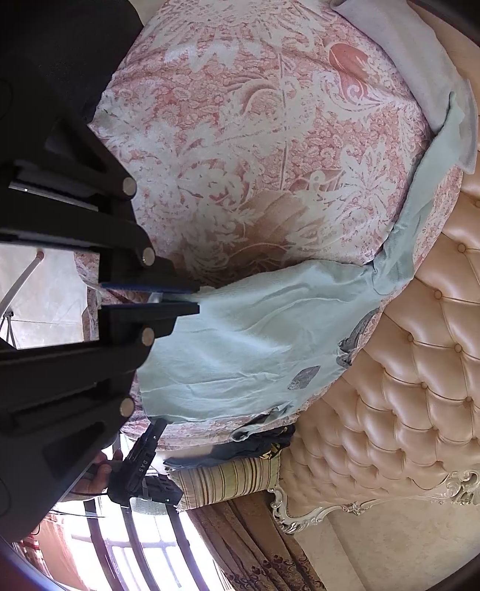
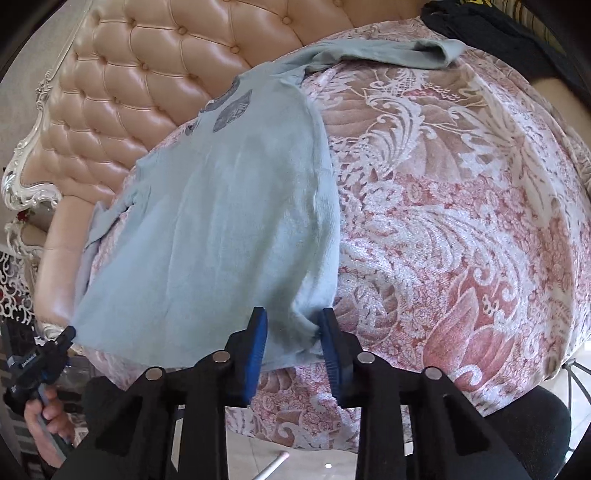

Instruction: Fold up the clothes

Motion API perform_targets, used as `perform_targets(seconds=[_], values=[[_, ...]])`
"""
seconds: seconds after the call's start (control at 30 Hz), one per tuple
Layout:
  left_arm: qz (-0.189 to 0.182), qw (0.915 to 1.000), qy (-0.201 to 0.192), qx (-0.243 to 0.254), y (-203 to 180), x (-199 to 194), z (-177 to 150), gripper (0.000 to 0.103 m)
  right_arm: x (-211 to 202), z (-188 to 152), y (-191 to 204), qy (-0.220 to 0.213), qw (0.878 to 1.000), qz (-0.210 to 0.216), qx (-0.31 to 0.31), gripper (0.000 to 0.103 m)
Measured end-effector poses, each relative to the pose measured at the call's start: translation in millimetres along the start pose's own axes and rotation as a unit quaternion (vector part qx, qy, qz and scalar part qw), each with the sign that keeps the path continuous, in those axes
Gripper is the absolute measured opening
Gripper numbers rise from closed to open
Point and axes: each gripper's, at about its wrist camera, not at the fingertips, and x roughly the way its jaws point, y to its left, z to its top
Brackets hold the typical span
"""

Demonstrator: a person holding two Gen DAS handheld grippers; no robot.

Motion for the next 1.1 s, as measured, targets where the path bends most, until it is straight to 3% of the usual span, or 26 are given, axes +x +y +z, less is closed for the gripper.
perform_targets(seconds=[0.17,0.2,0.37,0.53,0.63,0.77,1.1], values=[[0.001,1.0000,0.005,0.001,1,4,-1,0.005,-1,-1,0,-0.006,1.000,-0.027,-0.007,0.028],[0.002,1.0000,0.005,0.000,1,4,-1,0.005,-3,-2,-1,-0.010,1.000,-0.029,-0.005,0.005],[-0.005,1.0000,0.000,0.003,-6,-4,-1,0.005,-26,2,-4,-0.024,1.000,0.014,-0.001,0.004],[-0.008,0.9999,0.006,-0.012,-10,-7,-7,0.005,-72,10,-3,-0.072,0.997,0.031,0.004,0.004],[0.004,0.9987,0.027,-0.043,3,2,-21,0.005,-89,8,-6,-0.083,0.997,0.000,-0.006,0.004],[0.023,0.9942,0.060,-0.086,27,20,-39,0.005,-72,-1,-16,-0.058,0.998,-0.027,0.002,0.004],[0.037,0.9910,0.087,-0.094,49,45,-46,0.005,-24,-4,-33,-0.011,0.996,-0.083,0.003,0.004]])
